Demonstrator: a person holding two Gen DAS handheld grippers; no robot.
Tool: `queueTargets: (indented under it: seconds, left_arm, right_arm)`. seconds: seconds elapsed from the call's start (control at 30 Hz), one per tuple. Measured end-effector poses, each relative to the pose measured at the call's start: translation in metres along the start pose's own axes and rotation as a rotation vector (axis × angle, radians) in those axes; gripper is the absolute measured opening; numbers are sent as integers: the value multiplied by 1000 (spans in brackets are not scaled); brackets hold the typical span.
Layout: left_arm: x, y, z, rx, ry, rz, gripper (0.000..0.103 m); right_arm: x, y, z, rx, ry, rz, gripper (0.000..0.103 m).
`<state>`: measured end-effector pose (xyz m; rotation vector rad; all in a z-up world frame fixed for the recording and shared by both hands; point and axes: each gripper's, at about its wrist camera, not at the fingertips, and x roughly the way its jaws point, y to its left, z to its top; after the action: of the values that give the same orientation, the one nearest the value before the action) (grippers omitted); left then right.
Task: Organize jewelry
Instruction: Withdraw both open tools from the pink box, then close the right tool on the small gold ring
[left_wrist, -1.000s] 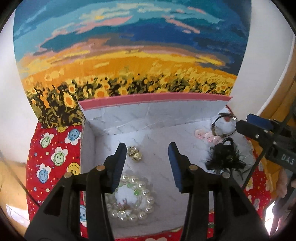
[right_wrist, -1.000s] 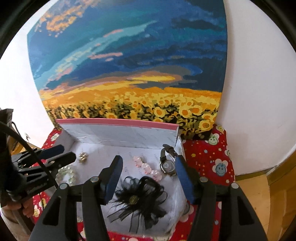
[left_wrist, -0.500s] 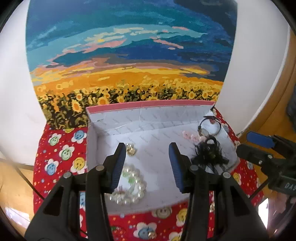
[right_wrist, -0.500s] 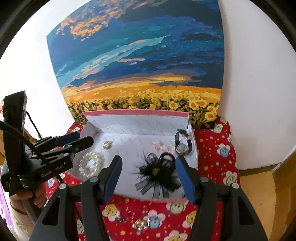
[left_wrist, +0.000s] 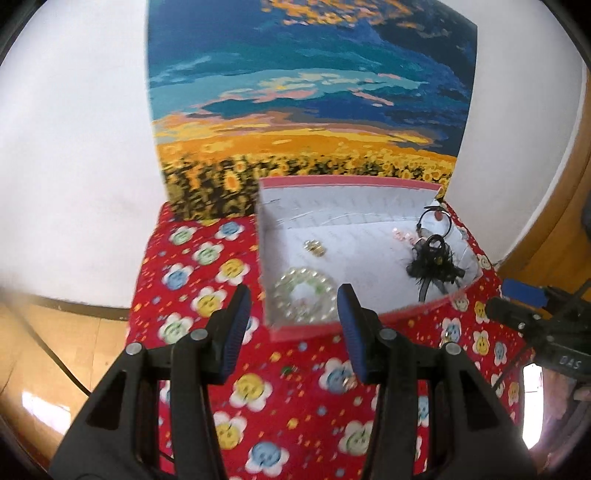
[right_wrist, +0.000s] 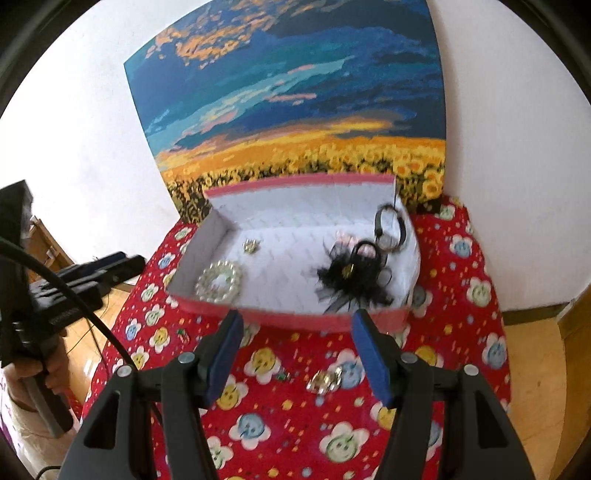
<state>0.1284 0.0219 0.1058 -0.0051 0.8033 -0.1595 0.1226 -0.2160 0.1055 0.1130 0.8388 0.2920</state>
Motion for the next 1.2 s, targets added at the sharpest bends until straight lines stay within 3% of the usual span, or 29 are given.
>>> queueTargets:
  seconds: [0.37,0.67,0.97,1.1,1.2]
  left_arm:
    - [-27,22,-44,-33,16,26,41]
    - [-19,42,-69,-16,55,62,41]
    - [-2,65,-80,-51,82,45,41]
    - [6,75,-82,-70,91,50,42]
    - [11,82,-84,-88,96,51,42]
  right_arm:
    - [4,22,-42,39,47,29,64]
    - [26,58,-71,60,77,-5,64]
    - [55,94,-86,56,107,-14,55]
    - [69,110,-85,-20,97,-57,42]
    - [77,116,-83,-35,91,-47,40]
